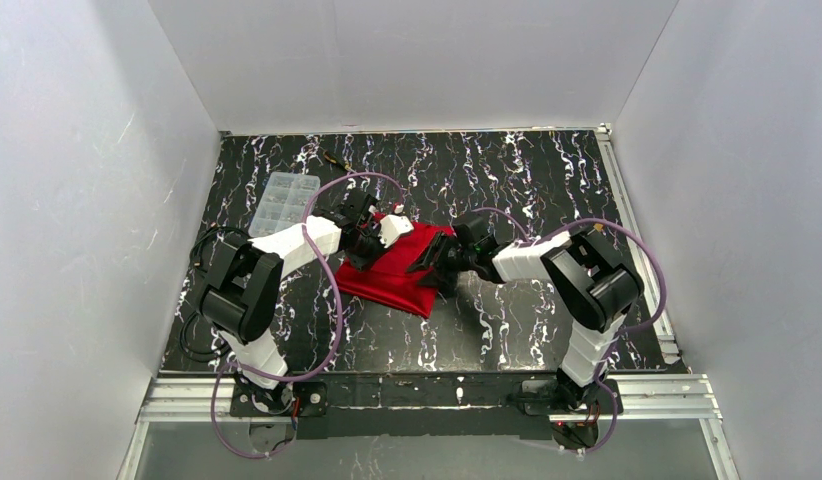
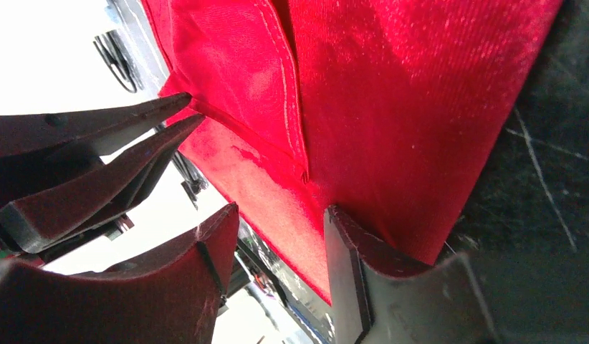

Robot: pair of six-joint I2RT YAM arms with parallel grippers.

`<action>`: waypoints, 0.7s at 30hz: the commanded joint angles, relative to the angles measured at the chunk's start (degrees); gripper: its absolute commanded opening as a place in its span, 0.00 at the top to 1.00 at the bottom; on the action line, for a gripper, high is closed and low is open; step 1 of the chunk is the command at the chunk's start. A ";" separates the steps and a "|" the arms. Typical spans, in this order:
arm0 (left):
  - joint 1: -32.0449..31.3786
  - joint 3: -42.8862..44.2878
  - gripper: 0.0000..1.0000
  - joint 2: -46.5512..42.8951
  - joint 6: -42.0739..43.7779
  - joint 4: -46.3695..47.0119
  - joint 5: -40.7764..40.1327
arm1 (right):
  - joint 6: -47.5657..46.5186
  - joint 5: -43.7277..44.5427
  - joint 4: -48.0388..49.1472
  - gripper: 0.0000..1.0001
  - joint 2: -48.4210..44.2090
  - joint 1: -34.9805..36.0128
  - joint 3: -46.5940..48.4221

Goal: Fold the napkin into a case and place the utensils inside
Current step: Fold the top corner of the square-folded napkin at the center of the board.

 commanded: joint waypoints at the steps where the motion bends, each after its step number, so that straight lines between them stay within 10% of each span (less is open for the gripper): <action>1: 0.27 -0.28 0.85 -0.49 0.64 -2.06 1.37 | 2.77 0.71 6.94 0.44 2.50 -0.41 -0.55; 21: 0.47 -1.14 0.86 -0.75 1.60 -2.15 0.99 | 5.98 -3.22 11.03 0.47 3.85 -1.70 2.21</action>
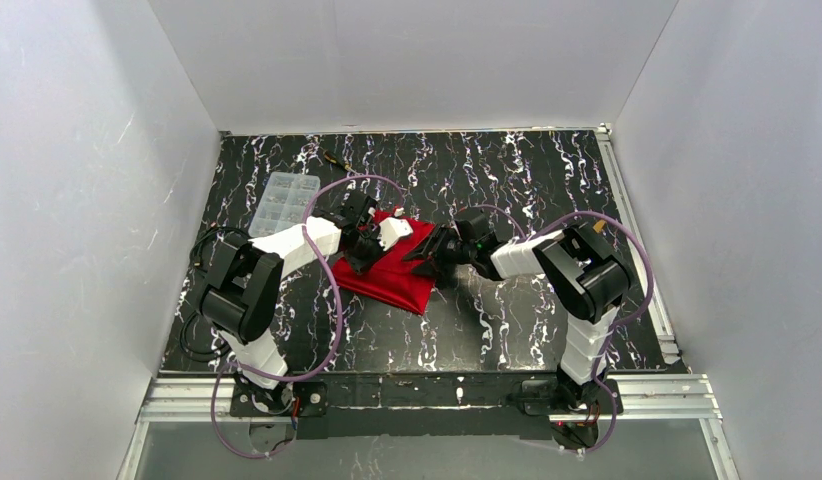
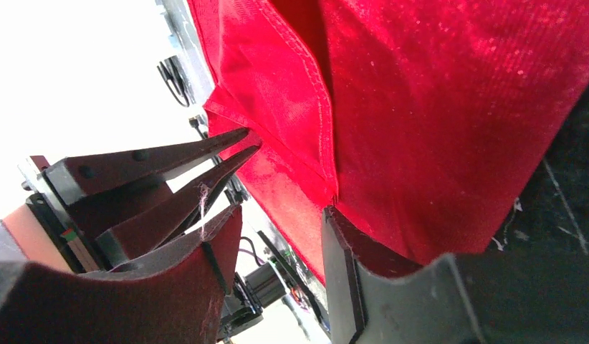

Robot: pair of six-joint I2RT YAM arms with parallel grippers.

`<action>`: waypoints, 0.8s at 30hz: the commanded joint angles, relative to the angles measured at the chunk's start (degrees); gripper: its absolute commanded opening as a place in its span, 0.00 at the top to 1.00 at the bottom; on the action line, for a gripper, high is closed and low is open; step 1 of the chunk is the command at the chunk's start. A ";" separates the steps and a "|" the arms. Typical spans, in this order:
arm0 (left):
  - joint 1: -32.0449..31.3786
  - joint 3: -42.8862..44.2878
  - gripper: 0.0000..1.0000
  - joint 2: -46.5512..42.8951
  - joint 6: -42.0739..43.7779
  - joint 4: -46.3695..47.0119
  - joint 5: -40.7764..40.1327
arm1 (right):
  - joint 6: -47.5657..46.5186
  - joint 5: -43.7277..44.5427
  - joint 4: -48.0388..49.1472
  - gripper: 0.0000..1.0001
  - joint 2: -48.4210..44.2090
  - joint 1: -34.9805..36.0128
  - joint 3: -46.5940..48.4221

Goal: Fold the napkin into a case and place the utensils inside
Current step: Fold the top corner of the square-folded napkin at the center of the board.

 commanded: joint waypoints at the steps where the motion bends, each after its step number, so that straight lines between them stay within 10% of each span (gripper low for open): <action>1: 0.43 -0.58 0.86 -0.64 0.51 -1.50 1.09 | 0.42 -0.69 1.21 0.47 -0.29 -0.21 0.71; 24: 0.52 0.36 0.86 0.01 0.67 -2.22 1.53 | 3.40 1.60 3.91 0.48 4.30 2.51 -0.07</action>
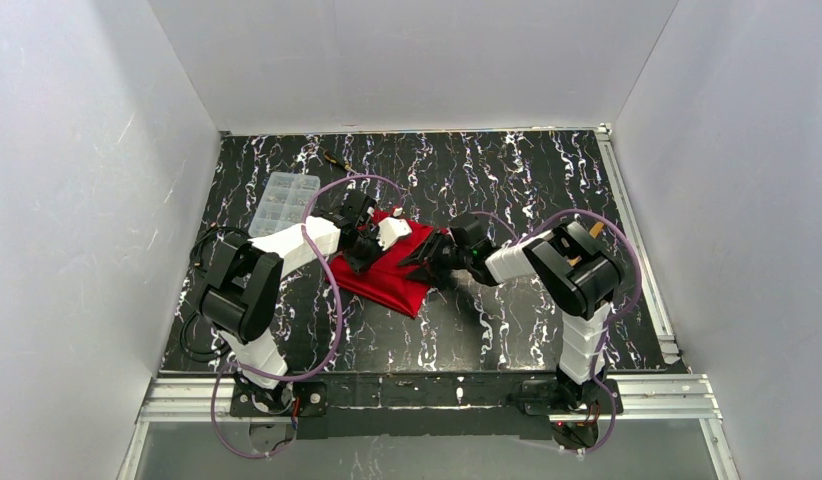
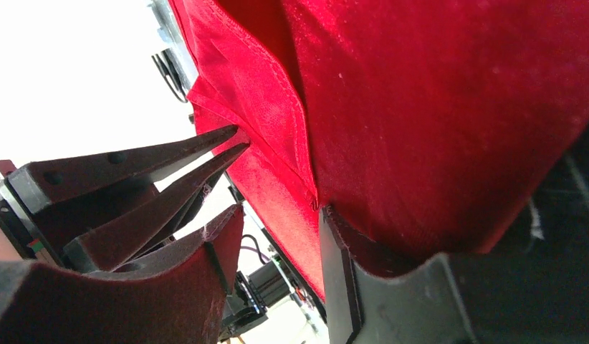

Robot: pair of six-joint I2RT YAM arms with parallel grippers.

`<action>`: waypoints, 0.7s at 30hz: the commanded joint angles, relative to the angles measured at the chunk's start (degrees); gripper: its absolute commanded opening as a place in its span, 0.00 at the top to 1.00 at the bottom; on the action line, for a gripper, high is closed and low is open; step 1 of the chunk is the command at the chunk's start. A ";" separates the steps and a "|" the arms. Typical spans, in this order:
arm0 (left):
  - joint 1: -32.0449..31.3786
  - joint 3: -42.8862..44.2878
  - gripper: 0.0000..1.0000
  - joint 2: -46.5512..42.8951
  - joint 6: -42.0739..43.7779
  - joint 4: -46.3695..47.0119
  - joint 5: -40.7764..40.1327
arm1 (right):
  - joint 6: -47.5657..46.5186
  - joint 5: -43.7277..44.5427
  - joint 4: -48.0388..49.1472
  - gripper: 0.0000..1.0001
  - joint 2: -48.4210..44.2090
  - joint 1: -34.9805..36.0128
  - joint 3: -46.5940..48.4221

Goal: Fold the napkin into a case and place the utensils inside
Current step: Fold the top corner of the square-folded napkin at the center of the board.

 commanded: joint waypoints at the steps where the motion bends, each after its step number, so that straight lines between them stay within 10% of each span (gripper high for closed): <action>1: 0.20 0.26 0.86 -0.01 0.66 -1.87 1.56 | 0.65 1.92 1.01 0.48 1.64 1.39 0.56; 21: 0.17 -0.97 0.87 -0.30 1.83 -2.33 1.41 | 6.80 1.89 12.85 0.52 6.00 1.99 3.06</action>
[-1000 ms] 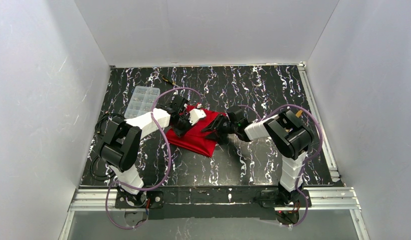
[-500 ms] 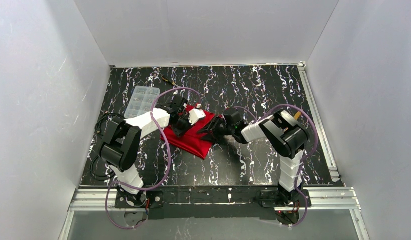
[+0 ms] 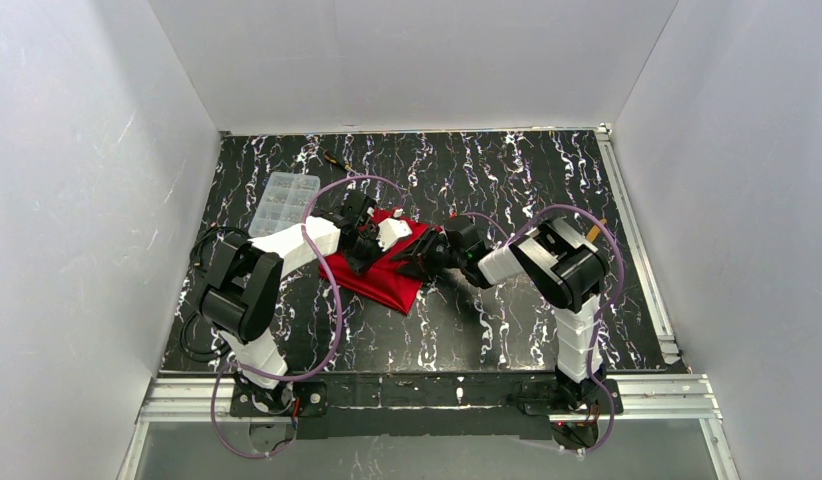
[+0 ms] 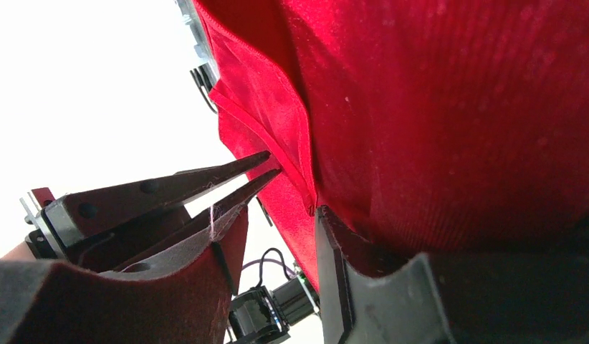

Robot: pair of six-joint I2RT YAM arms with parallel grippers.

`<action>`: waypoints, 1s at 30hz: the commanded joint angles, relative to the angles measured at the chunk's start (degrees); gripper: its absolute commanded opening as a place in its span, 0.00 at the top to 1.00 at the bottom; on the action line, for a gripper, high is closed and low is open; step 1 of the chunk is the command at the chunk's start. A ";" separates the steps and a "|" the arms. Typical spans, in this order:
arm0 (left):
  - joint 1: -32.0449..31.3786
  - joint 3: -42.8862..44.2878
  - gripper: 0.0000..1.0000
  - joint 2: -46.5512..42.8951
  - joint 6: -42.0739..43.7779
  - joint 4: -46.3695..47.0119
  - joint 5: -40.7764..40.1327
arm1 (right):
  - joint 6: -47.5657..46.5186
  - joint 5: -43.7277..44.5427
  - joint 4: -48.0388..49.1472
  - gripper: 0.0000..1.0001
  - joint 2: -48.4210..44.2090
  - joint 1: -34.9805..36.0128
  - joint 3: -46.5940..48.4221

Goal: Fold the napkin into a case and place the utensils inside
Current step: Fold the top corner of the square-folded napkin at the center of the board.

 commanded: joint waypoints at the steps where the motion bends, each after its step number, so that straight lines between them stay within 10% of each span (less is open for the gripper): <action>1: 0.14 -0.88 0.87 -0.24 0.76 -2.12 1.28 | 0.71 0.41 2.62 0.52 0.72 0.48 1.84; 30: 0.45 -0.48 0.87 -0.19 0.37 -2.17 1.55 | 0.11 7.64 -11.28 0.55 0.66 2.40 4.88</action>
